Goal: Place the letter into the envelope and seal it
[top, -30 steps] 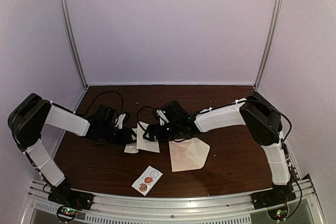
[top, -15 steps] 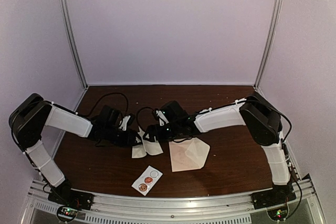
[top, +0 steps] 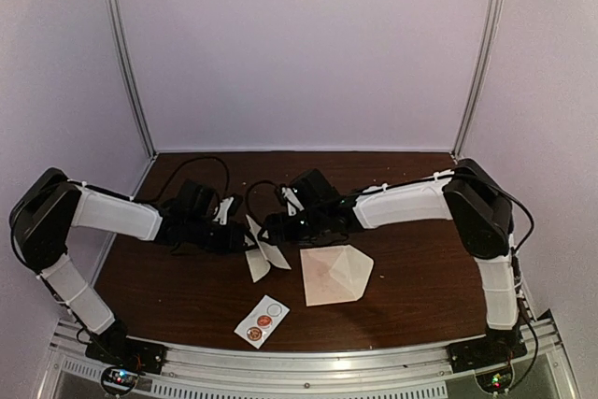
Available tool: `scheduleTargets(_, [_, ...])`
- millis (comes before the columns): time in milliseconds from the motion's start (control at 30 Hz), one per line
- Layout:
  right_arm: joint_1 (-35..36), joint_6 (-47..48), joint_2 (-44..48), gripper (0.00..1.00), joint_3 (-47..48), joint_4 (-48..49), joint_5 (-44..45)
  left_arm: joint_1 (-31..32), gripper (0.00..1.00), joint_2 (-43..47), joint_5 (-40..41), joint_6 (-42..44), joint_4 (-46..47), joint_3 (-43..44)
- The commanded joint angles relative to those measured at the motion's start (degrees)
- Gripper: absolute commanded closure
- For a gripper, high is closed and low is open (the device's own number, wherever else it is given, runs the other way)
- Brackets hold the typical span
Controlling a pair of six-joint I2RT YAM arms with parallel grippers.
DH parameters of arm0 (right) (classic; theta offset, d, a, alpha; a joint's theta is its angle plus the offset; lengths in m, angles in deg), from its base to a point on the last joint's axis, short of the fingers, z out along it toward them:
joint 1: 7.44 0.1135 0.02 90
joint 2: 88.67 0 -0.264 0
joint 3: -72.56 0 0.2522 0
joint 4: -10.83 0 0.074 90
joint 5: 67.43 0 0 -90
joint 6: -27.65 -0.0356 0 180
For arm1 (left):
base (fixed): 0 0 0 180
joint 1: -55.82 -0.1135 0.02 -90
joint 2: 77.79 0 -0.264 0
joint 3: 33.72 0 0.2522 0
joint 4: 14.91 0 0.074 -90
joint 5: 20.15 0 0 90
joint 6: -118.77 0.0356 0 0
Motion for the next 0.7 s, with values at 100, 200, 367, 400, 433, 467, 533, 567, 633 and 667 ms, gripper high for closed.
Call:
scheduleTargets(100, [1.6, 1.7, 7.4, 0.21, -1.3, -3.4, 2.6, 1.7, 0.52, 4.9, -4.1, -2.5, 8.7, 4.8])
scheduleTargets(200, [1.7, 1.9, 9.4, 0.20, -2.1, -3.9, 3.2, 2.3, 0.52, 4.9, -5.3, -3.4, 11.2, 4.4])
scheduleTargets(367, [1.9, 2.1, 9.9, 0.20, -3.1, -4.2, 4.3, 2.5, 0.52, 4.3, -3.3, -5.1, 11.6, 1.5])
scheduleTargets(400, [1.9, 2.1, 9.5, 0.21, -3.3, -4.5, 4.6, 2.5, 0.52, 4.2, -2.4, -5.6, 11.0, 0.5])
scheduleTargets(433, [1.9, 2.1, 9.2, 0.21, -3.4, -5.0, 5.0, 2.4, 0.52, 4.1, -1.4, -5.9, 10.4, -0.5])
scheduleTargets(467, [1.9, 2.0, 9.0, 0.21, -3.6, -5.2, 5.5, 2.4, 0.52, 3.9, -0.6, -6.1, 10.0, -1.5])
scheduleTargets(533, [1.9, 1.6, 9.0, 0.21, -4.6, -5.0, 6.3, 2.2, 0.51, 4.0, 1.2, -6.8, 9.9, -4.0])
scheduleTargets(567, [1.9, 1.5, 9.3, 0.21, -5.0, -4.9, 6.5, 2.1, 0.51, 4.2, 1.8, -7.3, 10.2, -5.5])
scheduleTargets(633, [1.9, 1.3, 9.9, 0.21, -5.7, -4.8, 7.3, 1.5, 0.49, 4.6, 3.0, -7.9, 10.2, -7.9])
scheduleTargets(667, [1.9, 1.3, 10.4, 0.21, -6.1, -4.8, 7.7, 1.0, 0.48, 5.0, 3.7, -8.0, 9.9, -8.9])
